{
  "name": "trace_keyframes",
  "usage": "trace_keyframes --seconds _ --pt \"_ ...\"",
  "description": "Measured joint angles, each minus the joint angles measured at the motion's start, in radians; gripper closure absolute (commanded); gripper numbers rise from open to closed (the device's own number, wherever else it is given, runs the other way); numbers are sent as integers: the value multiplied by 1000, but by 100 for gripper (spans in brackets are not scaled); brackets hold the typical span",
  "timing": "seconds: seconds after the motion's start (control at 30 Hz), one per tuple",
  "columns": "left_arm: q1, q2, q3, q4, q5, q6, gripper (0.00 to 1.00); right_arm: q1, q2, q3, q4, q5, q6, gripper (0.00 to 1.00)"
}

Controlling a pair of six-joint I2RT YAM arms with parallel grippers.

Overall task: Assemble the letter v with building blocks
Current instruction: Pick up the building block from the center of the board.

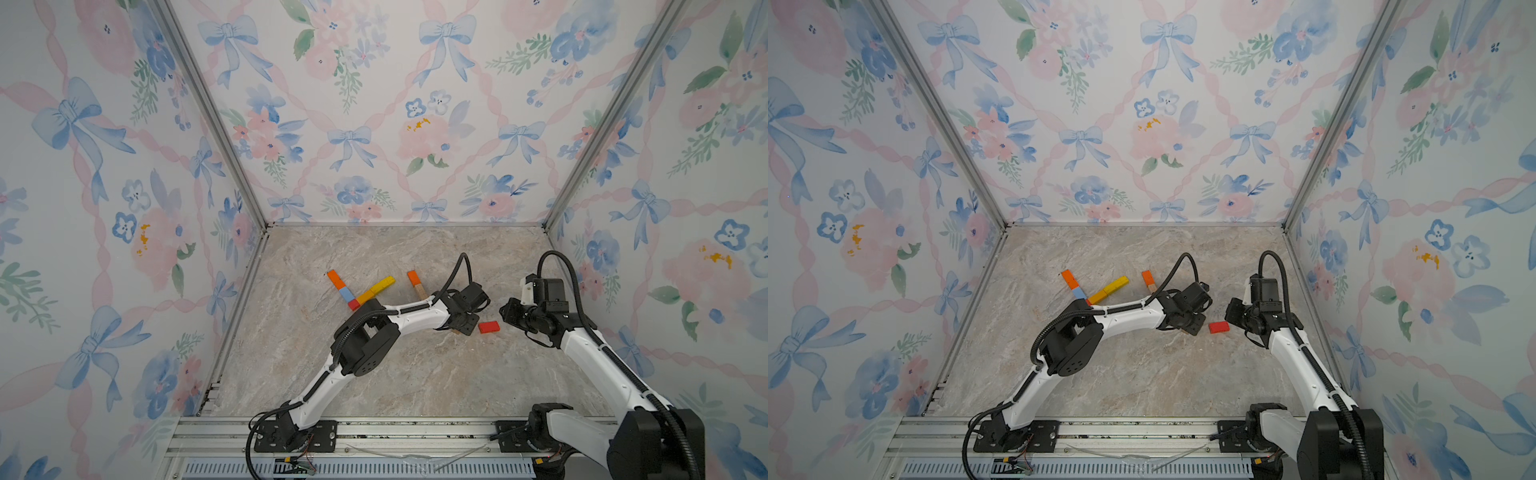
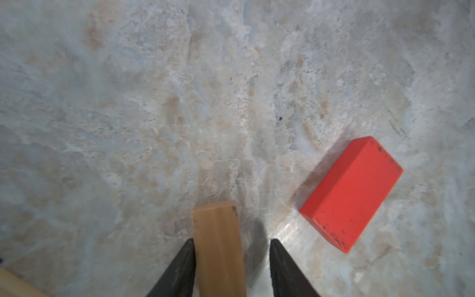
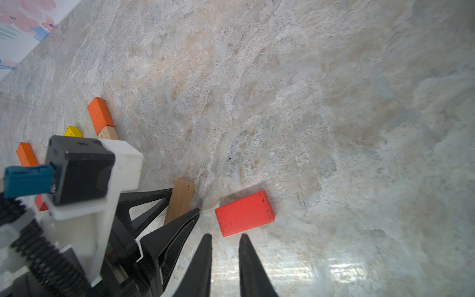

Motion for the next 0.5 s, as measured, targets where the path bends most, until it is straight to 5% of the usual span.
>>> trace_keyframes --seconds 0.3,0.5 --pt "0 8 16 -16 -37 20 91 0 1 -2 8 -15 0 77" --pt "0 8 27 -36 -55 48 96 0 1 -2 16 -26 1 77"
